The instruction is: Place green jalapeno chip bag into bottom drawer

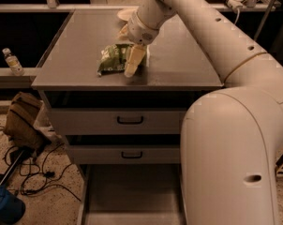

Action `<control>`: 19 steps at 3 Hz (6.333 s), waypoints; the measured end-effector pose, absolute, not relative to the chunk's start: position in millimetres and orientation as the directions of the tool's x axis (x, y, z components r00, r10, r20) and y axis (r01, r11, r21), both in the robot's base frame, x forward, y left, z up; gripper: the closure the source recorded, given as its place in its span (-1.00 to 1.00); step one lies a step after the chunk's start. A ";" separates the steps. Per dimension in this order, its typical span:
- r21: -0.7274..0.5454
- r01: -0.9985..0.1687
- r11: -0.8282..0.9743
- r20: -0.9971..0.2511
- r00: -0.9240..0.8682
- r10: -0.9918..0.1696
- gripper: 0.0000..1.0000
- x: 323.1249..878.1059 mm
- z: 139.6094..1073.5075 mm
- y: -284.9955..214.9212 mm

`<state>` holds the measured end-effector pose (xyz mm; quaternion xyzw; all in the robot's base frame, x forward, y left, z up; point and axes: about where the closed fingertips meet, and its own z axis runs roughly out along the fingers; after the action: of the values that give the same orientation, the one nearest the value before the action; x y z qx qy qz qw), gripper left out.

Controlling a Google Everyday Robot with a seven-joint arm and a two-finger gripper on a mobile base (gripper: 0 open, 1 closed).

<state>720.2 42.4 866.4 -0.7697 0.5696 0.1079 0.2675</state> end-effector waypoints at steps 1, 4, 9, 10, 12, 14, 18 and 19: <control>-0.289 -0.934 -0.208 -0.471 0.328 -0.819 -0.14 720.2 866.3 42.5; -0.291 -0.935 -0.203 -0.446 0.320 -0.836 1.00 708.5 873.9 41.6; -0.298 -0.949 -0.103 -0.383 0.218 -0.897 1.00 583.4 887.3 20.4; -0.313 -0.948 -0.049 -0.379 0.173 -0.909 1.00 541.9 874.3 27.6; -0.342 -0.934 0.098 -0.412 0.055 -0.909 1.00 501.3 832.0 47.4; -0.333 -0.935 0.125 -0.462 0.046 -0.885 1.00 496.8 812.9 49.8; -0.284 -0.938 0.201 -0.622 0.021 -0.783 1.00 461.6 673.9 64.6; -0.220 -0.946 0.239 -0.707 -0.015 -0.707 1.00 444.5 618.5 83.8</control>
Offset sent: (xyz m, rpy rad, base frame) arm 0.0000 0.0000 0.0000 0.0000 0.0000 0.0000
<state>444.5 83.8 618.5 -0.5955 0.6940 0.1604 0.3715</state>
